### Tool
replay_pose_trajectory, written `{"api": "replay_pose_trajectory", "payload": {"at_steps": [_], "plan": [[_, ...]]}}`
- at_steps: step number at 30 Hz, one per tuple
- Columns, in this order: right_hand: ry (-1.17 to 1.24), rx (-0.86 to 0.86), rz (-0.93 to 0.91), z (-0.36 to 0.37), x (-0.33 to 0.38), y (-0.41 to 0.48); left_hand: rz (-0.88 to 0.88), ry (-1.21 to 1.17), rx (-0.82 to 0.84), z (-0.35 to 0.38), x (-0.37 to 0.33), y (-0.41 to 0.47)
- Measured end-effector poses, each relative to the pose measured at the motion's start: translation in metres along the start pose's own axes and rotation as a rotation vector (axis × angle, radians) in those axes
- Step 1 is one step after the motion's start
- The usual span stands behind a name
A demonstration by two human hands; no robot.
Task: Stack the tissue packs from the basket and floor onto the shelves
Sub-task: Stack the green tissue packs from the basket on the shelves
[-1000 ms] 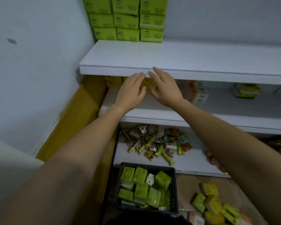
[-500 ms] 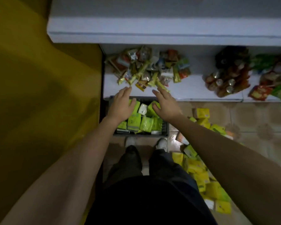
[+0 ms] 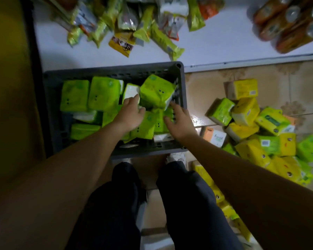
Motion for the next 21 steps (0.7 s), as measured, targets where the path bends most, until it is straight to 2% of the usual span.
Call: {"api": "replay_pose_trajectory", "payload": {"at_steps": [4, 7, 11, 15, 21], "plan": [[0.091, -0.002, 0.024, 0.021, -0.024, 0.056, -0.050, -0.069, -0.054, 0.023, 0.022, 0.068], [0.236, 0.026, 0.029, 0.036, -0.032, 0.087, -0.117, -0.214, -0.100, 0.032, 0.037, 0.110], [0.368, 0.005, 0.080, 0.045, -0.038, 0.106, -0.175, -0.357, -0.089, 0.042, 0.035, 0.124], [0.422, -0.071, 0.116, 0.031, -0.034, 0.075, -0.264, -0.458, -0.095, 0.039, 0.035, 0.092], [0.371, -0.150, 0.069, -0.022, 0.011, -0.030, -0.325, -0.670, -0.094, 0.014, 0.011, -0.022]]}}
Point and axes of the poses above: each hand's wrist, its own y-axis towards the middle knuckle, its own z-axis out of the palm, x = y × z, the point moved 9 cm from there along y, towards the middle knuckle
